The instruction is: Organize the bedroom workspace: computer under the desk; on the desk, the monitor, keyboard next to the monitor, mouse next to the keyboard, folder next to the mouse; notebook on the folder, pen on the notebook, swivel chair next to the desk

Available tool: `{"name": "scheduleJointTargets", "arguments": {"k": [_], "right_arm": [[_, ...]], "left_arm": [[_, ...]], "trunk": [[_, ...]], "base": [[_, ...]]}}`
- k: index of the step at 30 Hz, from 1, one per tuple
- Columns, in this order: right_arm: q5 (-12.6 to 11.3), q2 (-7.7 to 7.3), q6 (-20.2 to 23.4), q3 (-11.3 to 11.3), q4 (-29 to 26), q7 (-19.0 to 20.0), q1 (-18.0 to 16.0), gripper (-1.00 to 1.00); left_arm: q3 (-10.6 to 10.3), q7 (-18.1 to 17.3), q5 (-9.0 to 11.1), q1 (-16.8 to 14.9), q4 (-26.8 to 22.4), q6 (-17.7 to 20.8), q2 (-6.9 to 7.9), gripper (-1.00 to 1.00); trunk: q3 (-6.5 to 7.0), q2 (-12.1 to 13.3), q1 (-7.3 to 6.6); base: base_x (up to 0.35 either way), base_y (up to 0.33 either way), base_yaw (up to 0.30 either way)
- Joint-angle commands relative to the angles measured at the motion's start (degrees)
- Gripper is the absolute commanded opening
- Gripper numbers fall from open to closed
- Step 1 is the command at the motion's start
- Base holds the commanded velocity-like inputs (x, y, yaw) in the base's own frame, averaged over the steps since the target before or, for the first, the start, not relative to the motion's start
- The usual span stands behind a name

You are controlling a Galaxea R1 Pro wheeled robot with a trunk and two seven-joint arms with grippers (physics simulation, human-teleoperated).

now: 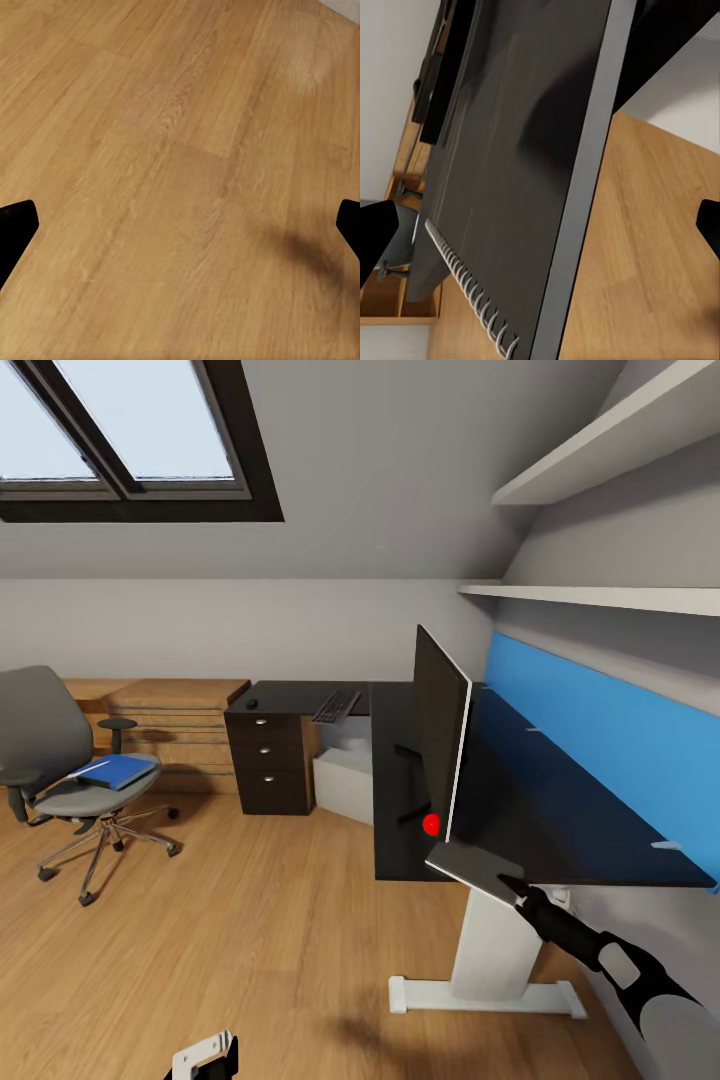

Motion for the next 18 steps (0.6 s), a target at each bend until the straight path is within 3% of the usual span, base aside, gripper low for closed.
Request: {"name": "scheduleJointTargets", "arguments": {"k": [1, 18], "right_arm": [[-0.31, 0.09, 0.45, -0.14, 0.01, 0.06, -0.03, 1.0], [-0.28, 0.86, 0.54, -0.14, -0.02, 0.06, -0.06, 1.0]], "left_arm": [[0.02, 0.01, 0.32, -0.03, 0.01, -0.16, -0.02, 1.0], [0.04, 0.01, 0.32, -0.03, 0.02, -0.16, -0.02, 1.0]], "trunk": [[-0.06, -0.03, -0.01], [-0.06, -0.03, -0.01]], "base": [[0.0, 0.0, 0.0], [0.0, 0.0, 0.0]]}}
